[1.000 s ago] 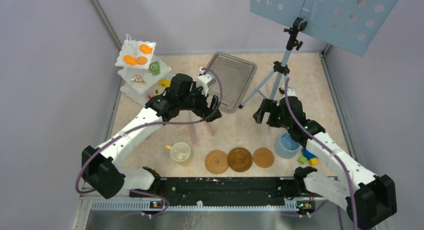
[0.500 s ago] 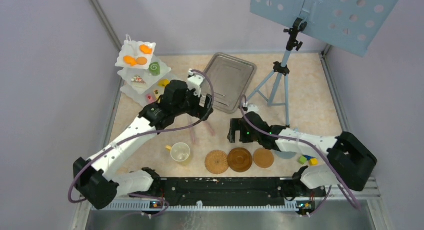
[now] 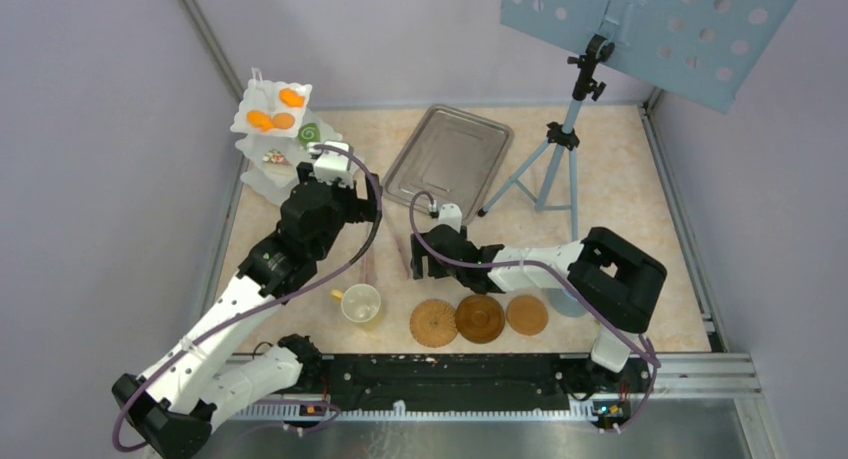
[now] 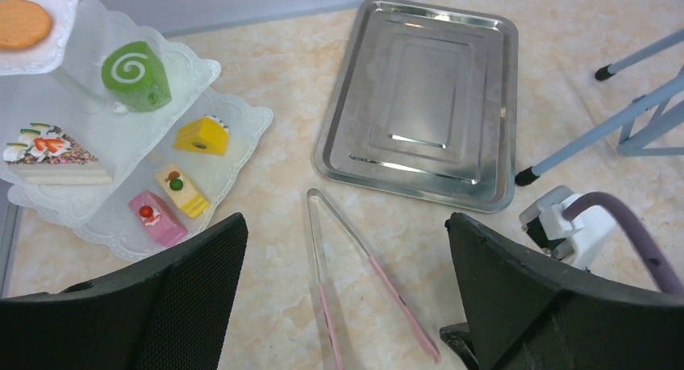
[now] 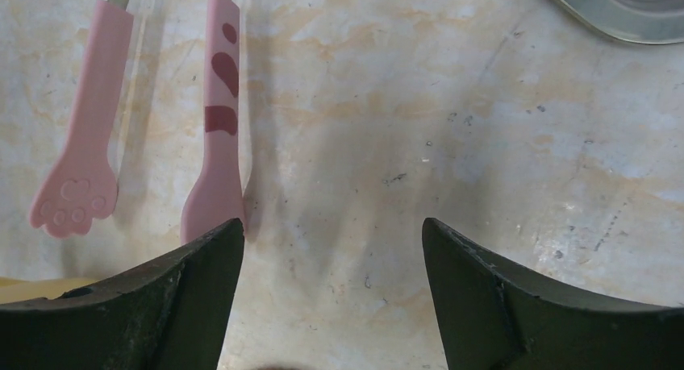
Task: Serve the afternoon tea
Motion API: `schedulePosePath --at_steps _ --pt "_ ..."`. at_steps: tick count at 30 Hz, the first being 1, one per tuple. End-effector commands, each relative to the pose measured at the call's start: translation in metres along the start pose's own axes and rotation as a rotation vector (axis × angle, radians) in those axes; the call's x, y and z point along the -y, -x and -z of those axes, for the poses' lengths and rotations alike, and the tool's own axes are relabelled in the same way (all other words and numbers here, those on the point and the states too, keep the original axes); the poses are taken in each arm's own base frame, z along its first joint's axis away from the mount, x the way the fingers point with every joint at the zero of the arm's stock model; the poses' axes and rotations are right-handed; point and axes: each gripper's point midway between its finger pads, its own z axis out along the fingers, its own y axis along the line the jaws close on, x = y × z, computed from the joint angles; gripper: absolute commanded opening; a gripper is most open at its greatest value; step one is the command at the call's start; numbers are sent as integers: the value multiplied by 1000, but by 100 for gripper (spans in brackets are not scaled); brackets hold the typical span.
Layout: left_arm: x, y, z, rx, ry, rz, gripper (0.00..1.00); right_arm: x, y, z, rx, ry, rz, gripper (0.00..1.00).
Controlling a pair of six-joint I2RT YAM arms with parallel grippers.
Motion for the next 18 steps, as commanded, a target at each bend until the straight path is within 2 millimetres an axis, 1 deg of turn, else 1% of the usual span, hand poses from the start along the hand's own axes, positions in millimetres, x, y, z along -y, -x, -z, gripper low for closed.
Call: schedulePosePath --at_steps 1,4,8,10,13,18 --pt "-6 21 2 85 36 45 99 -17 18 -6 51 15 6 79" --pt "-6 22 2 85 35 46 99 -22 21 -2 55 44 3 79" --pt "-7 24 4 92 34 52 99 -38 39 7 79 90 -12 82" --pt "-8 26 6 100 37 58 99 -46 48 6 90 97 -52 83" --pt "-10 29 10 116 40 67 99 -52 54 -4 90 70 -108 82" --pt "-15 34 15 139 59 80 99 -68 61 -26 81 66 -84 78"
